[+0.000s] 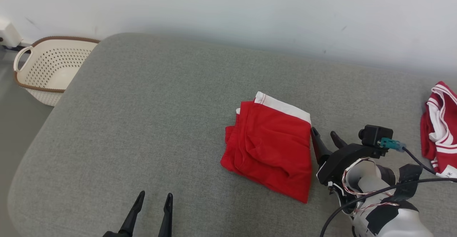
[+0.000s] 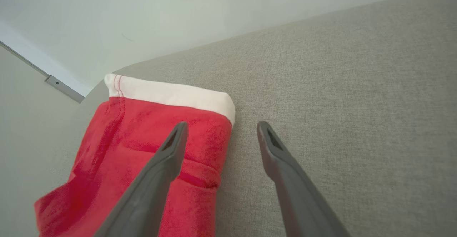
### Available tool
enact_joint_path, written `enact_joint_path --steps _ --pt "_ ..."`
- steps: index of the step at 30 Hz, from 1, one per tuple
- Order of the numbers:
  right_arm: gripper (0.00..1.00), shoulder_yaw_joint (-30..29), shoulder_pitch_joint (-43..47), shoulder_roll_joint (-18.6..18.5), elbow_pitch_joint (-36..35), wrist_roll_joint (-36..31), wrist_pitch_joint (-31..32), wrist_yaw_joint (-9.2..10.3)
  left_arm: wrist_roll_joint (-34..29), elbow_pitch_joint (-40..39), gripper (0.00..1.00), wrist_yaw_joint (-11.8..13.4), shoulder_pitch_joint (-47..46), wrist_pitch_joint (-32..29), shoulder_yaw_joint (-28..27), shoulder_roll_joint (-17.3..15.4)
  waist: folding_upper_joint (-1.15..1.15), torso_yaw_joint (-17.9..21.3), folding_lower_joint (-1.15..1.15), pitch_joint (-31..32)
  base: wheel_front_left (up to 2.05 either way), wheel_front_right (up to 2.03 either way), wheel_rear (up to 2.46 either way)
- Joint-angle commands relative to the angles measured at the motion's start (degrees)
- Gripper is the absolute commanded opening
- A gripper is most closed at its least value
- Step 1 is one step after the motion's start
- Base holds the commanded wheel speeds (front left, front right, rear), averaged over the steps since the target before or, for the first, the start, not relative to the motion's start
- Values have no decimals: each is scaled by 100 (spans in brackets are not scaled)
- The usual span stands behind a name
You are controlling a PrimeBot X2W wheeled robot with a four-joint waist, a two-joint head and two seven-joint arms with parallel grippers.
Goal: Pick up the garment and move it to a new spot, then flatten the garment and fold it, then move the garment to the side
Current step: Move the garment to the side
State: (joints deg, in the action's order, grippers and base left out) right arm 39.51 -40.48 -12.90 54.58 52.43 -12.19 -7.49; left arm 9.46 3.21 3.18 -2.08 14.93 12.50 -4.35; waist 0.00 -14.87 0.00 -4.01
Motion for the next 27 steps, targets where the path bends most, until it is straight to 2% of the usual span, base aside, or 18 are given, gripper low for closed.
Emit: enact_joint_path --steps 1,9,16,17,18,19,27 --pt "100 19 40 22 32 35 22 0 -28 2 100 2 -29 26 7 -12 0 -60 0 -59 0 0 0" --pt "100 151 5 150 378 165 289 0 3 18 100 9 -112 26 12 27 0 -250 0 -203 0 0 0" --pt "100 350 89 244 406 326 629 0 29 24 100 29 -126 26 -5 59 0 -257 0 -265 0 0 0" --pt "42 384 95 262 385 356 665 0 32 27 100 30 -132 26 2 65 0 -251 0 -272 0 0 0" --pt "6 416 91 264 352 366 670 0 35 27 100 32 -139 26 8 70 0 -247 0 -280 0 0 0" --pt "0 439 80 252 323 382 645 0 37 29 100 31 -147 27 13 74 0 -242 0 -287 0 0 0" --pt "0 751 -172 -9 114 165 290 0 46 24 100 50 -68 27 -77 90 0 -72 0 -237 0 0 0"
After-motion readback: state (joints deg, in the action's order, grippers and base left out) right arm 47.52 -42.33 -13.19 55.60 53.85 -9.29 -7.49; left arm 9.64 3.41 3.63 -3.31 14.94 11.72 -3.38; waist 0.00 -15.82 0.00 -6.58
